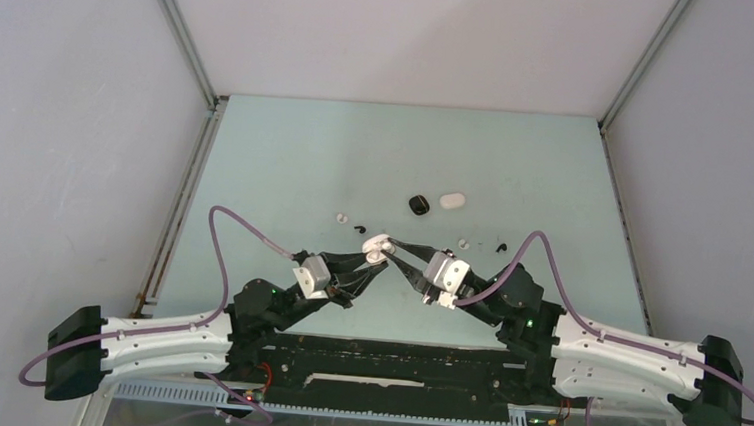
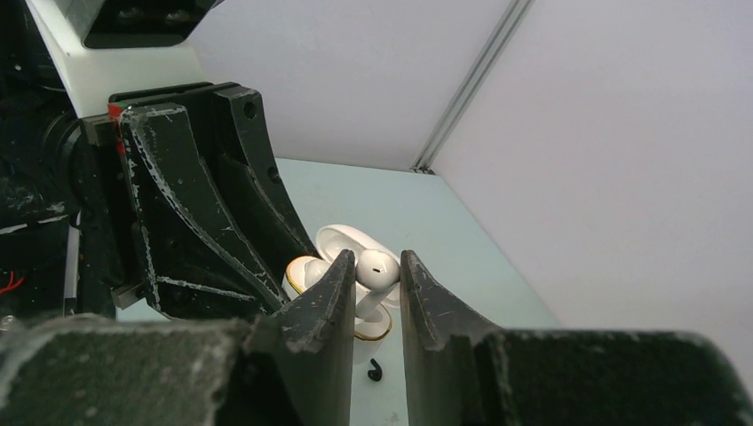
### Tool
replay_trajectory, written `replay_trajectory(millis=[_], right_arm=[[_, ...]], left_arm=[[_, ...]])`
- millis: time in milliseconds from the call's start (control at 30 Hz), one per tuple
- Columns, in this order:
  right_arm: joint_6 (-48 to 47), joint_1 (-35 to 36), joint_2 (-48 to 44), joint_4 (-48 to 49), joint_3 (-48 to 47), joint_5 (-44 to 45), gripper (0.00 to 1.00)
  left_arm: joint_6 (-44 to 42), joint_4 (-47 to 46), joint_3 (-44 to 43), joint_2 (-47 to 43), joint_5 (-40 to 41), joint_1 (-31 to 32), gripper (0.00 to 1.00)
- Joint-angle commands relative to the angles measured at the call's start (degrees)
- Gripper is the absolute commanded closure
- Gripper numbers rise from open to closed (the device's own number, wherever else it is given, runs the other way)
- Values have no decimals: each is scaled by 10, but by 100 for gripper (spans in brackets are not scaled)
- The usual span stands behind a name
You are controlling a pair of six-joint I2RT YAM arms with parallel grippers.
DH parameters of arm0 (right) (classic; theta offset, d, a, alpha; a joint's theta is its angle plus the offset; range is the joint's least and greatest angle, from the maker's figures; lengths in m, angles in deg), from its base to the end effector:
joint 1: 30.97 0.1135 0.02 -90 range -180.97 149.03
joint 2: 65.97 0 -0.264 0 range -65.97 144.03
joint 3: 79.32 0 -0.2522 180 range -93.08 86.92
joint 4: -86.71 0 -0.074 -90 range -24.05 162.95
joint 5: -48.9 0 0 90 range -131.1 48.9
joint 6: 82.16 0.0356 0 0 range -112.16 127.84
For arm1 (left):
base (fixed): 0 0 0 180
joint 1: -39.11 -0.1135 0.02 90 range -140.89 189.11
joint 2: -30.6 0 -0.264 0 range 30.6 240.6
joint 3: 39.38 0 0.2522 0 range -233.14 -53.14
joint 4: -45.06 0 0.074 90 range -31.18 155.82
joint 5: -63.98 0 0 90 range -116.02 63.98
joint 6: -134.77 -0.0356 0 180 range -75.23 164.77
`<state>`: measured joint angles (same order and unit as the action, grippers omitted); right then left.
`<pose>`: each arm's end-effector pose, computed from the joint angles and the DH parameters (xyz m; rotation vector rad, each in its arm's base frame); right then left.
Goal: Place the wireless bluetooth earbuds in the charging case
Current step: Insert the right earbud into the right side groove of the charging case.
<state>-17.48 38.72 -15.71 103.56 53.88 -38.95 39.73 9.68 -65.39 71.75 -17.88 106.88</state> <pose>0.0740 0.1961 0.3267 -0.9840 0.9454 0.6284 0.0679 -0.1528 0.2591 0.6448 1.0913 -0.8649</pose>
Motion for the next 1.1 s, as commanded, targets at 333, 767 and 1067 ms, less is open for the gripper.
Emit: replay_trajectory(millis=[333, 767, 1067], right_arm=[[-40, -5, 17, 25, 2, -12, 100], [-79, -9, 19, 47, 1, -15, 100], [-98, -14, 16, 25, 1, -30, 100]], left_arm=[[-5, -14, -24, -19, -7, 4, 100], [5, 1, -29, -12, -8, 4, 100], [9, -1, -30, -13, 0, 4, 100]])
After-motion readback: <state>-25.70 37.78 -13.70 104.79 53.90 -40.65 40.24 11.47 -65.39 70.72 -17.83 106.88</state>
